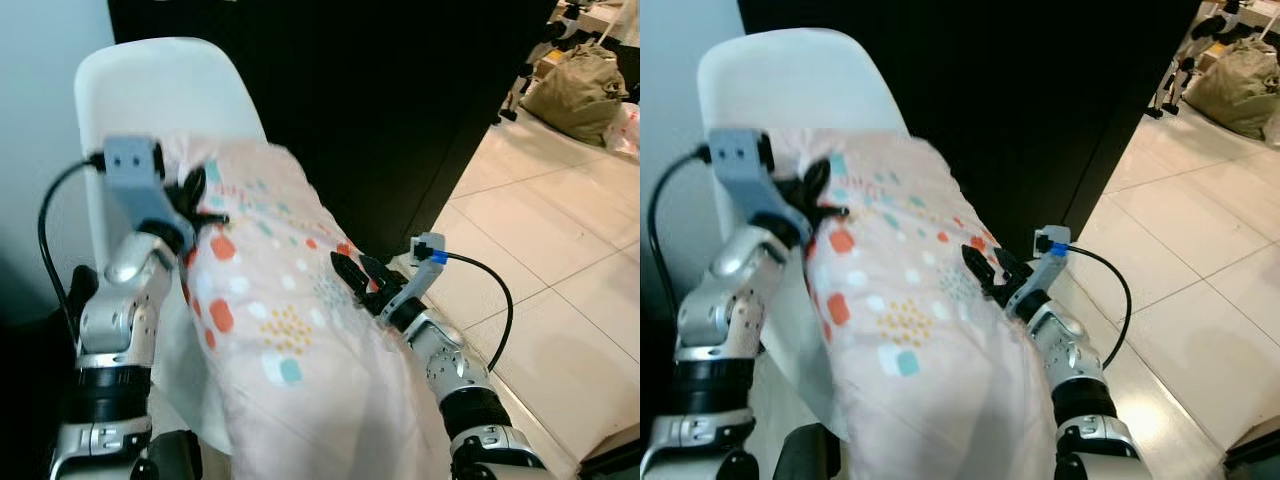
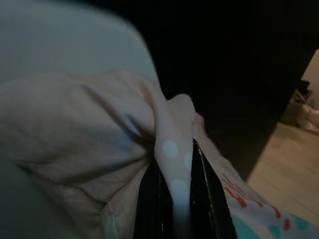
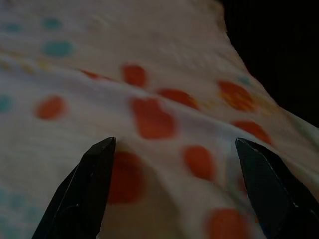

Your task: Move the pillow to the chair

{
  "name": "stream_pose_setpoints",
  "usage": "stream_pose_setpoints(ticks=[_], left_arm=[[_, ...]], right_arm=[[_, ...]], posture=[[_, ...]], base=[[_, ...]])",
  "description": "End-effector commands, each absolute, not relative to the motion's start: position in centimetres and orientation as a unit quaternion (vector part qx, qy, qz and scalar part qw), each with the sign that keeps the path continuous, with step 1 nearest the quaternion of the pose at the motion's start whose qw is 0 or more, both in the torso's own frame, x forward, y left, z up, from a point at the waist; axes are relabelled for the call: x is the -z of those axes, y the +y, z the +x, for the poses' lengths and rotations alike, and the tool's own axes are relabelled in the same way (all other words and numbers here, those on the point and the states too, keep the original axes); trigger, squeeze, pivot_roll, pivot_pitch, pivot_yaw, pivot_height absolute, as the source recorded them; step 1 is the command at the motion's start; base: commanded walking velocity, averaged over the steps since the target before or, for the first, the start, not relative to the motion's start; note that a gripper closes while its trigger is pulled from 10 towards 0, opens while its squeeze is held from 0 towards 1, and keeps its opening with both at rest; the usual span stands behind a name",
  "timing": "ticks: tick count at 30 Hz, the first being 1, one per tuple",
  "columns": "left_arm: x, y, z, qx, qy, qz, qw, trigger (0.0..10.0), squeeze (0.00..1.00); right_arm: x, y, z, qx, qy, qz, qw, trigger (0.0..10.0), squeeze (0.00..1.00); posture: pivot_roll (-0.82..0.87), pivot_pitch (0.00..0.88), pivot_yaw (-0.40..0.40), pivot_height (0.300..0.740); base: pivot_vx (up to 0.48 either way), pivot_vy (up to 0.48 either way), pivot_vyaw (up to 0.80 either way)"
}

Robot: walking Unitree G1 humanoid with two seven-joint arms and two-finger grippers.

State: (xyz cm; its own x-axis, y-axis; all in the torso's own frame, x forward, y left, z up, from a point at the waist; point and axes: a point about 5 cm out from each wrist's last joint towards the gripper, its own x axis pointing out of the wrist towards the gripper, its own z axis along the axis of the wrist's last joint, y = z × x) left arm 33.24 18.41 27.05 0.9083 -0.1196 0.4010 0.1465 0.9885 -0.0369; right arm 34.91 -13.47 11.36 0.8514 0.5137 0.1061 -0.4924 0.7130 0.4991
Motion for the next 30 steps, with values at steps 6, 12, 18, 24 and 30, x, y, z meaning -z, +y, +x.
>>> stream_pose_setpoints(ticks=[6, 12, 18, 24, 30], left_arm=[[-32.1, 19.7, 31.0, 0.008, -0.317, 0.046, 0.947, 0.0, 0.0], [-33.8, 22.3, 29.5, -0.098, -0.361, 0.095, 0.923, 0.0, 0.0], [-34.2, 22.7, 28.7, -0.131, -0.382, 0.139, 0.904, 0.0, 0.0], [-33.1, 21.7, 29.5, -0.118, -0.367, 0.154, 0.91, 0.0, 0.0], [-31.2, 19.9, 30.6, -0.088, -0.341, 0.139, 0.926, 0.0, 0.0]], right_arm=[[-11.3, -14.0, 35.1, -0.253, 0.016, 0.272, 0.928, 10.0, 0.0], [-11.2, -13.8, 35.2, -0.253, 0.017, 0.275, 0.927, 10.0, 0.0], [-11.3, -13.6, 35.3, -0.255, 0.017, 0.276, 0.926, 10.0, 0.0], [-11.0, -13.7, 35.1, -0.253, 0.02, 0.274, 0.928, 10.0, 0.0], [-9.4, -11.8, 32.7, -0.405, 0.091, 0.196, 0.889, 10.0, 0.0]], posture=[[0.14, 0.045, -0.152, 0.505], [0.15, 0.041, -0.158, 0.505], [0.14, 0.044, -0.156, 0.505], [0.14, 0.053, -0.149, 0.505], [0.12, 0.061, -0.139, 0.505]], base=[[0.0, 0.0, 0.0], [0.0, 0.0, 0.0], [0.0, 0.0, 0.0], [0.0, 0.0, 0.0], [0.0, 0.0, 0.0]])
